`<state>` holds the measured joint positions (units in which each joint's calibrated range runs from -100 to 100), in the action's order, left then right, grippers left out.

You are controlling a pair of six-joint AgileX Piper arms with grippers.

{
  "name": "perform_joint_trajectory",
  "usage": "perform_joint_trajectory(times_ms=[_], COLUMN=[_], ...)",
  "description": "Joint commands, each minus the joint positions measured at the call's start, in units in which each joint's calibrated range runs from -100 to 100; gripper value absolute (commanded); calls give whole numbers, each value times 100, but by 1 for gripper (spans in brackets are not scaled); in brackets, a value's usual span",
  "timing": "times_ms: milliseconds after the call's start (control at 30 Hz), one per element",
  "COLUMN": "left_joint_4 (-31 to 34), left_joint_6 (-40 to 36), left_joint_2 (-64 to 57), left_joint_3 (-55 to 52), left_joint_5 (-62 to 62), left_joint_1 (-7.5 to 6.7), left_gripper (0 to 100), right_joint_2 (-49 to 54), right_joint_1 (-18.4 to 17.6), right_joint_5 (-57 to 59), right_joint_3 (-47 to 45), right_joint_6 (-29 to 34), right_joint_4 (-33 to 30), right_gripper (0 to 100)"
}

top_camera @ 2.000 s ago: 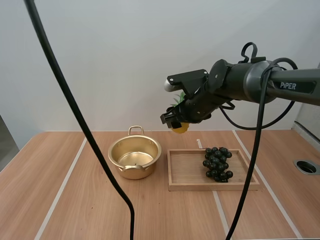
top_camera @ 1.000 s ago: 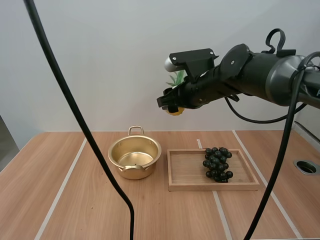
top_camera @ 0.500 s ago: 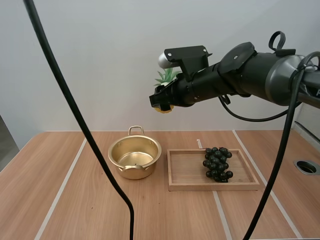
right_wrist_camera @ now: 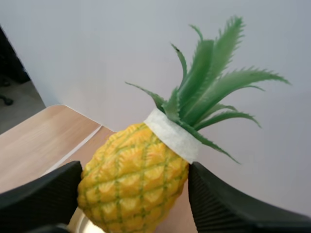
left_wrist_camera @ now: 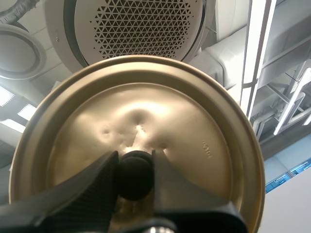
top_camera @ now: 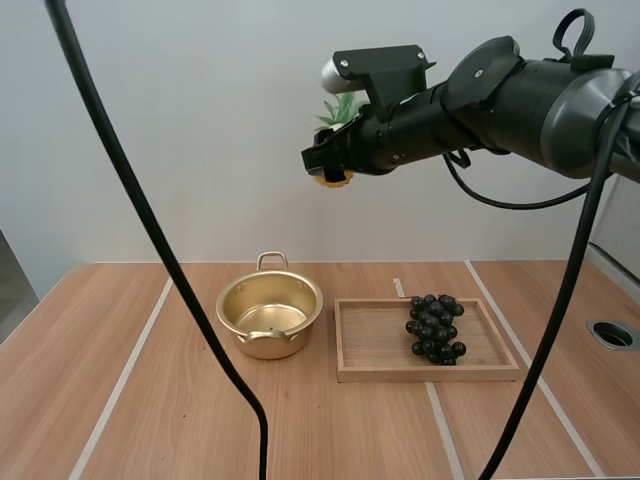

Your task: Open the pot, put the pineapple inside, and close it

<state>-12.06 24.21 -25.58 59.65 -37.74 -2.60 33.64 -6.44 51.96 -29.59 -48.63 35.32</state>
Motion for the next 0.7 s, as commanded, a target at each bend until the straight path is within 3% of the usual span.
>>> perform_joint_trajectory(times_ms=[0, 133, 667], left_joint_4=[31, 31, 31], left_joint_6=[-10, -10, -10], left_joint_2=[-48, -48, -48], left_joint_3=[10, 10, 10], left_joint_5=[105, 105, 105], left_joint_1=[-1, -1, -1], left_gripper=[0, 0, 0], right_joint_2=[54, 54, 68], right_joint_1=[106, 271, 582], right_joint_5=[-497, -1096, -2841], right_joint_3=[52, 52, 52], right_joint_6=[451, 837, 847], right_joint_4=[-554, -885, -754], right_gripper=[0, 0, 0])
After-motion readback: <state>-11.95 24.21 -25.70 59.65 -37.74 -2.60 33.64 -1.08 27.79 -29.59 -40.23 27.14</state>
